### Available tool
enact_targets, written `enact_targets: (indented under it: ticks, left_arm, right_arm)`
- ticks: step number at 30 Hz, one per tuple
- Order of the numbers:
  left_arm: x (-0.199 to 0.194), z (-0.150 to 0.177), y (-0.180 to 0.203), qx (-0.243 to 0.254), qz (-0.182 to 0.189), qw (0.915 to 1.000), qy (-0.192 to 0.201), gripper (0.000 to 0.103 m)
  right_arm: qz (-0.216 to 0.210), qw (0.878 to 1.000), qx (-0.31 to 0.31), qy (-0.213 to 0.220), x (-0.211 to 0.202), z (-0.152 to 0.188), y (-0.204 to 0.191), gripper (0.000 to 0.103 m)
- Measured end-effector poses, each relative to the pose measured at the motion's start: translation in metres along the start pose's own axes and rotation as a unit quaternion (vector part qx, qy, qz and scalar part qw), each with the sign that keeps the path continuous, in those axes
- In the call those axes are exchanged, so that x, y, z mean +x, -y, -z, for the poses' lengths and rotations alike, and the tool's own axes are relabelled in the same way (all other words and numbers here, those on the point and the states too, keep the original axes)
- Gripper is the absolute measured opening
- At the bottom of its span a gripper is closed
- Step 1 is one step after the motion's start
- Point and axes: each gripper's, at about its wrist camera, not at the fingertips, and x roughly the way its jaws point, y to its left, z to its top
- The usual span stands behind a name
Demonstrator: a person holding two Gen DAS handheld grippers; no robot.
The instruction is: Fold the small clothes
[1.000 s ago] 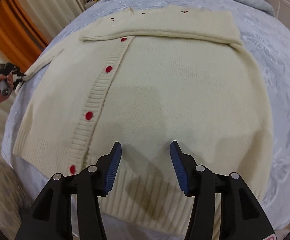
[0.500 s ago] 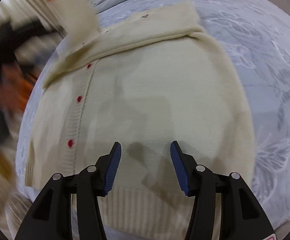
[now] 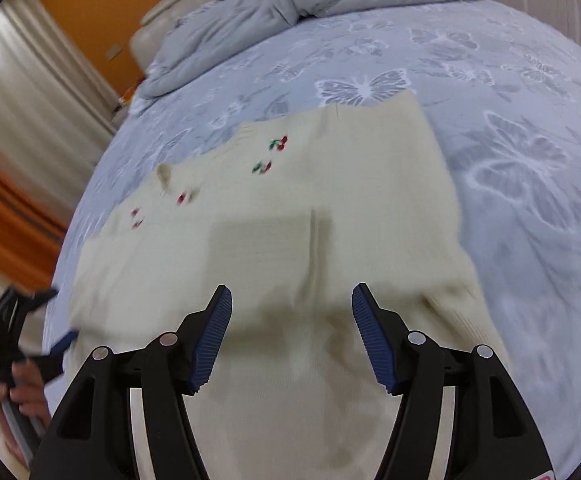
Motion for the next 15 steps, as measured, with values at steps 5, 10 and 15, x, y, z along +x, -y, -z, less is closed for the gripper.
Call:
enact_targets:
  ticks: [5, 10, 15]
  left_arm:
    - [0.006, -0.015, -0.014, -0.019, -0.011, 0.9998, 0.0, 0.007]
    - [-0.026, -0.012, 0.045, 0.099, 0.04, 0.9913, 0.078, 0.007]
    - [0.044, 0.011, 0.041, 0.149, -0.05, 0.9872, 0.027, 0.008]
  right_arm:
    - [-0.012, 0.999, -0.024, -0.02, 0.023, -0.012, -0.015, 0.01]
    - [-0.063, 0.988, -0.055, 0.13, -0.071, -0.057, -0.034, 0.006]
    - [0.029, 0.998, -0.052, 0.038, -0.002, -0.064, 0.014, 0.002]
